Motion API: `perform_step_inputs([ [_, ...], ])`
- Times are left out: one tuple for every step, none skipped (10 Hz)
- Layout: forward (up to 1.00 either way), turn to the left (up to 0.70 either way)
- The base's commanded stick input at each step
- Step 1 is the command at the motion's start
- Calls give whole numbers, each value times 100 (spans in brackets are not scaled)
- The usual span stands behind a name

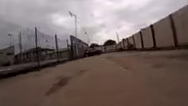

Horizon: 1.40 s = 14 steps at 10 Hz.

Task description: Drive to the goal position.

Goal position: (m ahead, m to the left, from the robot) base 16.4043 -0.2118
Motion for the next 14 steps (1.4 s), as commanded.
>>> perform_step_inputs([
  [100, 0],
  [100, 0],
  [100, 0],
  [100, 0],
  [100, 0],
  [100, 0],
  [100, 0],
  [100, 0],
  [100, 0],
  [100, 0],
  [100, 0],
  [100, 0],
  [100, 0],
  [100, 0],
])
